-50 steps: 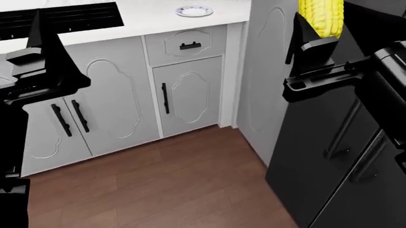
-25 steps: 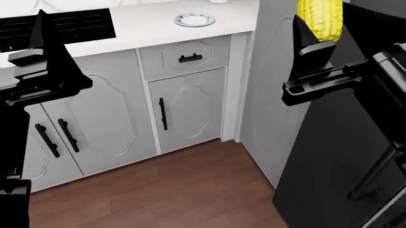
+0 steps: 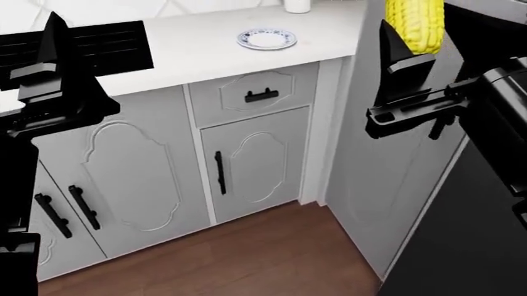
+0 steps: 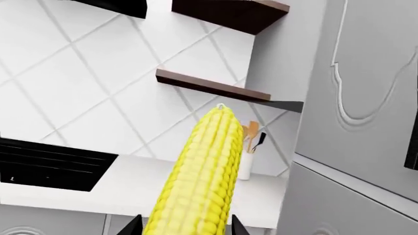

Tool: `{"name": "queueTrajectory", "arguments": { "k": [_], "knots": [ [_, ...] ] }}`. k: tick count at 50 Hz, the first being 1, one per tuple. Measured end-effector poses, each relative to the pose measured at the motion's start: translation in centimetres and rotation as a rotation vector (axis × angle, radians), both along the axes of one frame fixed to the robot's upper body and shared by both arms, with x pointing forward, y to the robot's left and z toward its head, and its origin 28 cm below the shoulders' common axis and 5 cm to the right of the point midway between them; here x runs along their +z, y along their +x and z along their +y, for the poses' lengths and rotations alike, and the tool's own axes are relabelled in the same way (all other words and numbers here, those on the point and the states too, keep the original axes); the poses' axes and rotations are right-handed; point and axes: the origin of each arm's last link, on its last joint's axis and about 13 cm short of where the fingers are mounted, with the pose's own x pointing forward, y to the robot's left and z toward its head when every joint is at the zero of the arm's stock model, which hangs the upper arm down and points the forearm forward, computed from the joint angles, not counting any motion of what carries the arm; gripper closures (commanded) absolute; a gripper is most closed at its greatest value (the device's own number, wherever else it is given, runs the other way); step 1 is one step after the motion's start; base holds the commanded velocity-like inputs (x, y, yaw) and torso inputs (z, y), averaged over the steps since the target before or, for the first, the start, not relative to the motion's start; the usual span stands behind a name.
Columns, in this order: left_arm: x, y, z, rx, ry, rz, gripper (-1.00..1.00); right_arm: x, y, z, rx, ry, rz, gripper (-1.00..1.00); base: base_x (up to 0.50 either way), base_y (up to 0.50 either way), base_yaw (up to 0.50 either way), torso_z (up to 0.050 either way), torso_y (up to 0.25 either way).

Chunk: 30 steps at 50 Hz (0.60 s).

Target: Pick the corn from the top rack in the oven and place it on the plate on the counter.

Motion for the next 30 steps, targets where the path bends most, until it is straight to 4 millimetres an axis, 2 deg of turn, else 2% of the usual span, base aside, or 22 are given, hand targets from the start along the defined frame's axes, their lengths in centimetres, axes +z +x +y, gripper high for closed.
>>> {"name": "queueTrajectory", "arguments": {
  "k": [30],
  "knots": [
    [-0.03, -0.04, 0.03, 0.000, -0.001, 0.000, -1.00, -0.09, 0.00, 0.03, 0.005, -0.003, -0.003, 1.00, 0.02, 0.53, 0.00, 0.000, 0.002]
  ]
}}
